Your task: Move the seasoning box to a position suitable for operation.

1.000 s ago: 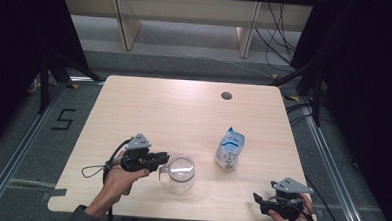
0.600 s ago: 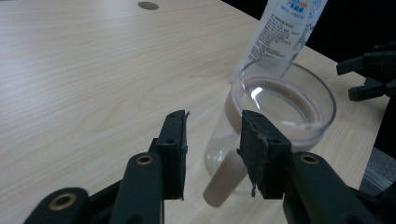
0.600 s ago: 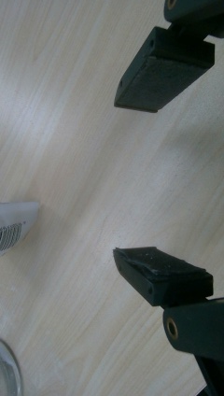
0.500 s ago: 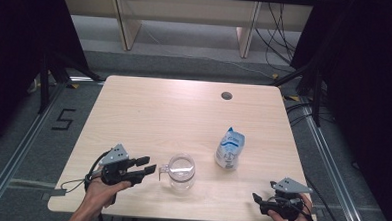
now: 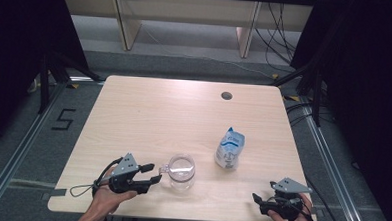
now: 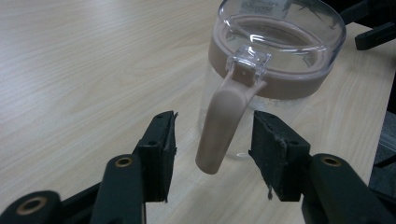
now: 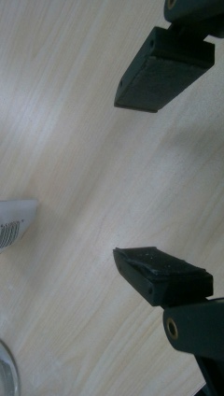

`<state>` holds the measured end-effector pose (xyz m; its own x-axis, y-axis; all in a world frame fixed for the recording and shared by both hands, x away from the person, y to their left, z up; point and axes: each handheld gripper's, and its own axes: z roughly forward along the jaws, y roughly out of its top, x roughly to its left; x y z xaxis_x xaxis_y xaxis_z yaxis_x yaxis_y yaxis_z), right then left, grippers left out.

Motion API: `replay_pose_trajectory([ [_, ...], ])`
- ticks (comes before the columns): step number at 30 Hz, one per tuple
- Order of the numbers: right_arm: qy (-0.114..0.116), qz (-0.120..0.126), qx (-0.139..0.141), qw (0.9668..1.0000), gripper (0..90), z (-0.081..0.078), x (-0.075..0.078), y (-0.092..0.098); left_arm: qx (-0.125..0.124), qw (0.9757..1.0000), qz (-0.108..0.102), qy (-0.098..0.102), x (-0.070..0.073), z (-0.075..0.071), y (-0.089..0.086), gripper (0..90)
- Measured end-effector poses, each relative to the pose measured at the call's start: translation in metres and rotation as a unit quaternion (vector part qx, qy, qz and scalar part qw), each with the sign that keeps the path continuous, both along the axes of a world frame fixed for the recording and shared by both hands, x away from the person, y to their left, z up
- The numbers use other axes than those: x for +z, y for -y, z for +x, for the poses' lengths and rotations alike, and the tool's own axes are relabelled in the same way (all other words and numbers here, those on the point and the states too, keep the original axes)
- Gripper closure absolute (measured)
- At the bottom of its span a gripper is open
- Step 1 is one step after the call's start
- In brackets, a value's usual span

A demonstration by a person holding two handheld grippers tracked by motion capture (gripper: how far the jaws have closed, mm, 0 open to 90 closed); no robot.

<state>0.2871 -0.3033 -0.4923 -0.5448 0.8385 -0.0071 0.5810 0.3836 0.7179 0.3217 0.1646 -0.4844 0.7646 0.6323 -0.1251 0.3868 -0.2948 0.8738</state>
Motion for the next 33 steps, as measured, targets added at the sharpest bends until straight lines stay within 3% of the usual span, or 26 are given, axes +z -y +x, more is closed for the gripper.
replay_pose_trajectory([
  [7,0.006,-0.011,0.015,0.9998,23.4,0.002,-0.001,0.001,-0.018,0.9996,0.016,0.015,-0.002,0.004,0.008,54.7],
  [8,0.004,-0.003,0.012,0.9999,23.4,0.001,-0.001,0.000,-0.017,0.9996,0.019,0.014,-0.002,0.004,0.008,56.8],
  [11,0.006,-0.005,0.013,0.9999,23.3,0.002,-0.002,0.000,-0.026,0.9994,0.016,0.017,-0.003,0.006,0.010,59.6],
  [15,0.001,-0.006,0.010,0.9999,23.4,0.001,-0.002,0.000,-0.037,0.9986,0.026,0.027,-0.003,0.007,0.014,70.8],
  [18,0.001,-0.007,0.011,0.9999,23.3,0.001,-0.002,0.000,-0.054,0.9970,0.037,0.040,-0.003,0.008,0.013,72.0],
  [26,-0.006,-0.003,0.005,1.0000,23.4,0.000,-0.001,-0.001,-0.070,0.9954,0.039,0.051,-0.004,0.006,0.019,72.8],
  [27,-0.006,-0.003,0.005,1.0000,23.4,0.000,-0.001,-0.001,-0.080,0.9942,0.044,0.056,-0.003,0.007,0.019,72.8],
  [33,0.002,-0.007,0.011,0.9999,23.4,0.001,-0.002,0.000,-0.087,0.9943,0.034,0.053,-0.004,0.007,0.031,72.9],
])
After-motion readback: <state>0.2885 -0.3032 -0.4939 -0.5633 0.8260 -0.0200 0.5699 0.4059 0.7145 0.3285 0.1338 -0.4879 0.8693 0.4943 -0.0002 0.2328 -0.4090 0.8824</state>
